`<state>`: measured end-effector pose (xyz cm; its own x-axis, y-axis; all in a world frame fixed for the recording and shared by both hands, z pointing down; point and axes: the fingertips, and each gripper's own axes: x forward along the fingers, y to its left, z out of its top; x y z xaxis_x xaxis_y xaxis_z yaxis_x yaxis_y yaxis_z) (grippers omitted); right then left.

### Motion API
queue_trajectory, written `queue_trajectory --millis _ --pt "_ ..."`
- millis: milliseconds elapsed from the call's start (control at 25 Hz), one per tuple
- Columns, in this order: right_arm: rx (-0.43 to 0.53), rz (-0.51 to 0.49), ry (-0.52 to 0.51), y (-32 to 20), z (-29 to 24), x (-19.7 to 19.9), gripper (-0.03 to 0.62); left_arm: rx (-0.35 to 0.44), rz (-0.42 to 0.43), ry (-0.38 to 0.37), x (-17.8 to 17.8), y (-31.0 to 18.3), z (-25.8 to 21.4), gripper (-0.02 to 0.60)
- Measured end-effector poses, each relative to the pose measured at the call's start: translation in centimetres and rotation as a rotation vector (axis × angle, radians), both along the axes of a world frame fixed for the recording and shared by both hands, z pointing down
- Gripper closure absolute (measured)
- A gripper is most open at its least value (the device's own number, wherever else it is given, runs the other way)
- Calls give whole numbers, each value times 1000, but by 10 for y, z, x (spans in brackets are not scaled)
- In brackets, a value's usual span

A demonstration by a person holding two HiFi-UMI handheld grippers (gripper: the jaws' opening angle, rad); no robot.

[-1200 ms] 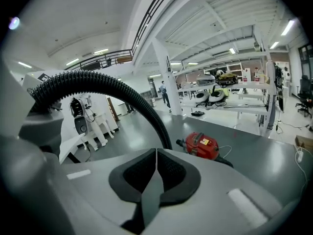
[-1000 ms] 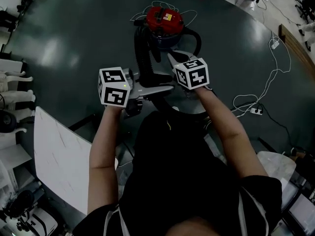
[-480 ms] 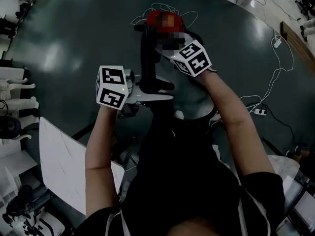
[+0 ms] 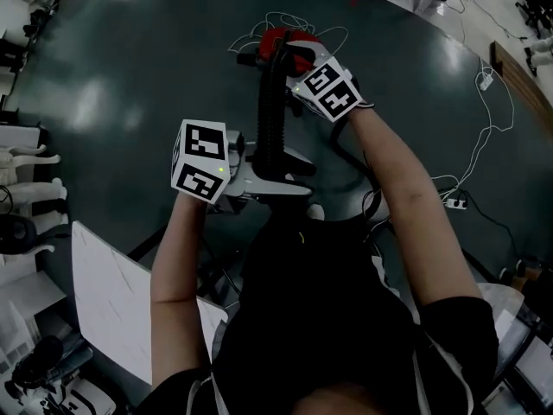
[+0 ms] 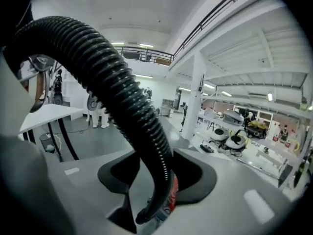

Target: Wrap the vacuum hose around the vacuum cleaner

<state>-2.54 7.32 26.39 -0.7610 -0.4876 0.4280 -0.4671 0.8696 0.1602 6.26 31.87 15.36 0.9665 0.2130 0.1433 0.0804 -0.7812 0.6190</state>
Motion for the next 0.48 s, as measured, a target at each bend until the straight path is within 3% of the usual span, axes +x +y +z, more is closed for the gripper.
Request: queue_trajectory --millis 40,80,200,280,480 --pt "18 4 6 -6 -2 0 390 -2 3 6 -4 -3 -1 433" --pt "27 1 12 -11 -4 -1 391 -8 6 12 -7 -5 -1 433" --pt "44 -27 22 -22 -5 -2 374 -30 38 26 -14 -7 -2 434" --pt "35 -48 25 -28 -4 -6 314 -33 54 32 -17 -10 -1 434" --pt "27 -119 18 -34 -3 -24 342 -42 75 97 -31 -19 -8 437"
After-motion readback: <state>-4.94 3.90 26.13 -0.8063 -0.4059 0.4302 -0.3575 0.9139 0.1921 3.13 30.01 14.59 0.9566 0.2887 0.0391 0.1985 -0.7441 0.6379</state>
